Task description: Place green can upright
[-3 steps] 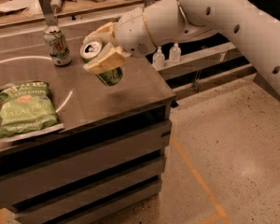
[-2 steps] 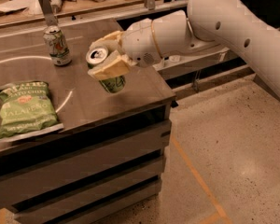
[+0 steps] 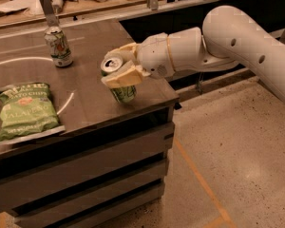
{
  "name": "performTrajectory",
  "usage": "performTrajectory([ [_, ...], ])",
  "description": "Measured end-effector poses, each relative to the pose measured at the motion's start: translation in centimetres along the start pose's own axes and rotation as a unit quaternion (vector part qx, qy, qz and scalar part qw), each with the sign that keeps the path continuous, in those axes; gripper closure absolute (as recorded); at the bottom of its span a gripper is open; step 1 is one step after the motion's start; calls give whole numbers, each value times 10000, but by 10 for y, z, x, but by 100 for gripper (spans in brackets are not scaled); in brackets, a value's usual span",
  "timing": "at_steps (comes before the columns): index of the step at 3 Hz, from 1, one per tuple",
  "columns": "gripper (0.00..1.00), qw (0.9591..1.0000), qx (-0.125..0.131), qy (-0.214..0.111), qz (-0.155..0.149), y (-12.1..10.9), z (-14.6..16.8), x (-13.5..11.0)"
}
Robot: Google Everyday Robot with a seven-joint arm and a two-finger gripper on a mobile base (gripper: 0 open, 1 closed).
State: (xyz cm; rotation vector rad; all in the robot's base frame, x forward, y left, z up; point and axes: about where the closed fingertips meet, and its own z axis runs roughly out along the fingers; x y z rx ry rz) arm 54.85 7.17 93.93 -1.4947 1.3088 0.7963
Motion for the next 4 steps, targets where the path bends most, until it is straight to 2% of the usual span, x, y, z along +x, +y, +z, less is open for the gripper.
performTrajectory([
  [1, 100, 9986, 14, -453, 260, 0, -2, 1],
  [2, 100, 9937, 25, -953, 596, -5, -2, 1],
  [3, 75, 9796, -92, -1642, 1158, -13, 1, 0],
  [4, 53, 9746, -205, -1783, 1342, -17, 8, 2],
])
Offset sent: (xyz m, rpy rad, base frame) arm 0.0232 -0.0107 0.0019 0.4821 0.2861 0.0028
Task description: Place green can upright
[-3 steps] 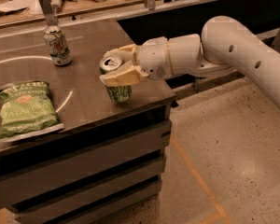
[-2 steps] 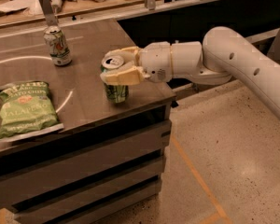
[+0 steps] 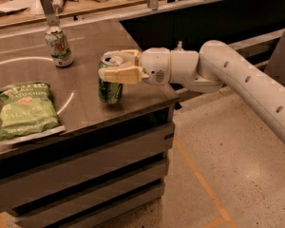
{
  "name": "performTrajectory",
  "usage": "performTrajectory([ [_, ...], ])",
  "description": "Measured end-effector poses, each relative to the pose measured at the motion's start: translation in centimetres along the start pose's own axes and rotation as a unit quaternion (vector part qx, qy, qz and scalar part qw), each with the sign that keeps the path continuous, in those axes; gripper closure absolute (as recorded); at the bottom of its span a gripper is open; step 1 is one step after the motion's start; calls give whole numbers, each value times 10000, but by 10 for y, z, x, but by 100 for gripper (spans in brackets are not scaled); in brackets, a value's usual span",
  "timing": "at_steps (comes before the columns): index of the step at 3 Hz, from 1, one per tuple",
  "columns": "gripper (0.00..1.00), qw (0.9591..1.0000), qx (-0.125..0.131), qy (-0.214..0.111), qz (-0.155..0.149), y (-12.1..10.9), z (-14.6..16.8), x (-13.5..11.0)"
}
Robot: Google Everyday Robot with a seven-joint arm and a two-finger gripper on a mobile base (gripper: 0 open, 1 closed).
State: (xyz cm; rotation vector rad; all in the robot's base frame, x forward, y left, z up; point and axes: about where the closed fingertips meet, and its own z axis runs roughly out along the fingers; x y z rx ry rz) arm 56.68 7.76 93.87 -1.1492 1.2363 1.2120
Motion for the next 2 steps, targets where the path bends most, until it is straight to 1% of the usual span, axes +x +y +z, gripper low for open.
performTrajectory([
  [1, 29, 9996, -40, 261, 92, -1, 3, 9],
  [2, 1, 9979, -8, 649, 89, 0, 2, 22],
])
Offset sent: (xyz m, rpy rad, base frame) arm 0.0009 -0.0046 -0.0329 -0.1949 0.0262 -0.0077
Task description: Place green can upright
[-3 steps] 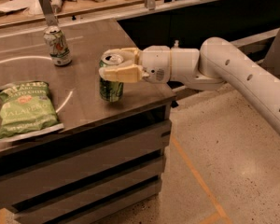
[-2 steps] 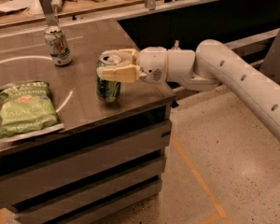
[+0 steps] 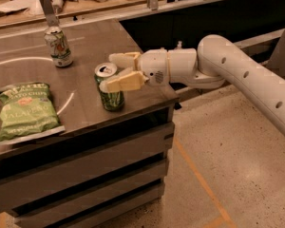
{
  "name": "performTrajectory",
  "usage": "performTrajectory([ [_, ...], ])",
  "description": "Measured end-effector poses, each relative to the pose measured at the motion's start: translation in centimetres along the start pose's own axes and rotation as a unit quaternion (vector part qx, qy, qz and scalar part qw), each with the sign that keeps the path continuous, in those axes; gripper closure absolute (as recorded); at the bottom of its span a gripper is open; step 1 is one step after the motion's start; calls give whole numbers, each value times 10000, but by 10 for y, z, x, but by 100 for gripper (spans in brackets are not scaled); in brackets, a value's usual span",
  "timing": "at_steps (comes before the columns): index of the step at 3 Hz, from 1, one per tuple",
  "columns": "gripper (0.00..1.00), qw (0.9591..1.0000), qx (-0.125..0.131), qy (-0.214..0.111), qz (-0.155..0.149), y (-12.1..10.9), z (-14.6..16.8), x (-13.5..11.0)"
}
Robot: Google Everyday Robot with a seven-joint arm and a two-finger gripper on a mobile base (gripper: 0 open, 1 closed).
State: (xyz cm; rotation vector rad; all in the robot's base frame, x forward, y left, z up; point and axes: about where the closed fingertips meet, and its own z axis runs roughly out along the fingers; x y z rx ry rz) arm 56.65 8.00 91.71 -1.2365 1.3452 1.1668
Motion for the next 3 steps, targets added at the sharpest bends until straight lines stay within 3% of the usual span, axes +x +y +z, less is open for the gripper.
performTrajectory([
  [1, 0, 10000, 79, 43, 14, 1, -4, 7],
  [2, 0, 9991, 398, 149, -40, -6, -60, 16],
  [3, 0, 9991, 399, 150, -40, -6, -60, 16],
])
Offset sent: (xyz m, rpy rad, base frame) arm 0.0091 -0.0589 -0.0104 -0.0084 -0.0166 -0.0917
